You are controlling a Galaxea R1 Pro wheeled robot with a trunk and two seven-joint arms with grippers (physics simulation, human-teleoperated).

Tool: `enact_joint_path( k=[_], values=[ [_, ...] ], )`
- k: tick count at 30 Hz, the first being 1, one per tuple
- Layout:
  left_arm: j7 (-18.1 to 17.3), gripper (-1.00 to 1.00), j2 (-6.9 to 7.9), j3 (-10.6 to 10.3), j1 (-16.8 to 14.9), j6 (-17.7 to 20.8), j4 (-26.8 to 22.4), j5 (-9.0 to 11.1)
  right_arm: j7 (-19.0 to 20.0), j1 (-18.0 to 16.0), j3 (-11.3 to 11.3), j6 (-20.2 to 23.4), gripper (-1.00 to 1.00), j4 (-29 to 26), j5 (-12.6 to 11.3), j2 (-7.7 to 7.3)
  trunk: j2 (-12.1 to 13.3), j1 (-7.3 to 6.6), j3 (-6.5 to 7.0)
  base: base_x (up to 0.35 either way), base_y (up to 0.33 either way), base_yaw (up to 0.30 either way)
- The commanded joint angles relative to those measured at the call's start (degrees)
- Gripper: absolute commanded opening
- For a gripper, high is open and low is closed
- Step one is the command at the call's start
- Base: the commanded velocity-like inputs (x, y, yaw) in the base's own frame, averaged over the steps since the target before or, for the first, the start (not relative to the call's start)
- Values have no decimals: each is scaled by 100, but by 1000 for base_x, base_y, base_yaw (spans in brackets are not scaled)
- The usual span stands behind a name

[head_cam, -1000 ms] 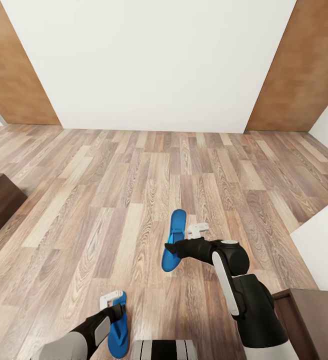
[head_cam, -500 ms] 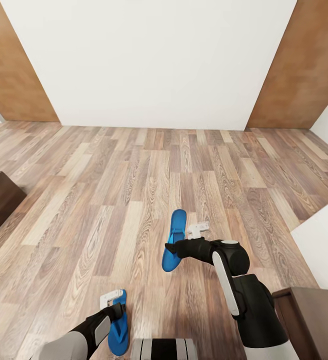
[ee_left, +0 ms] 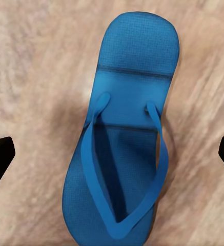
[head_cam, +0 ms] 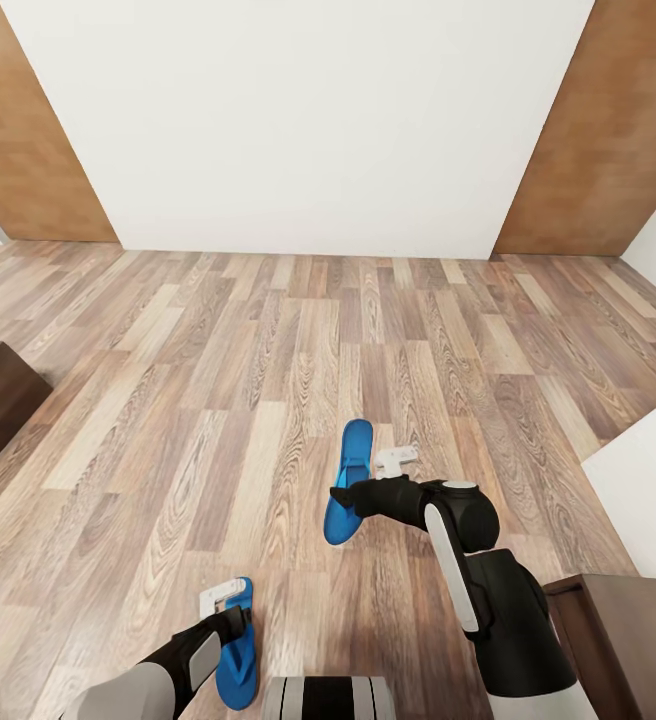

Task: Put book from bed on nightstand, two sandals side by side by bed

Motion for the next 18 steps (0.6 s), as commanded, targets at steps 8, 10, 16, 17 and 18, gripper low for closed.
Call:
enact_joint_path(
  k=[8,10,16,17,18],
  values=[
    [13,100,-2,34,-2,4,-8,-50,-6,-1,-3,27,-100,-4,-17,1,-3,2,-26,0,0,0],
    [13,100,-2,34,-2,4,-11,-50,-6,-1,-2,27,-100,-4,-17,1,-6,7,-70,0,0,0],
    [13,100,-2,34,-11,4,-14,-50,-6,-1,0,27,-100,-4,-17,1,-12,20,-181,0,0,0],
    [13,100,-2,34,-11,4,-14,-50,-6,-1,0,27,-100,-4,-17,1,-12,20,-181,0,0,0],
    [13,100,-2,34,-13,4,-14,-50,-6,-1,0,27,-100,-4,-17,1,-12,20,-181,0,0,0]
  ],
)
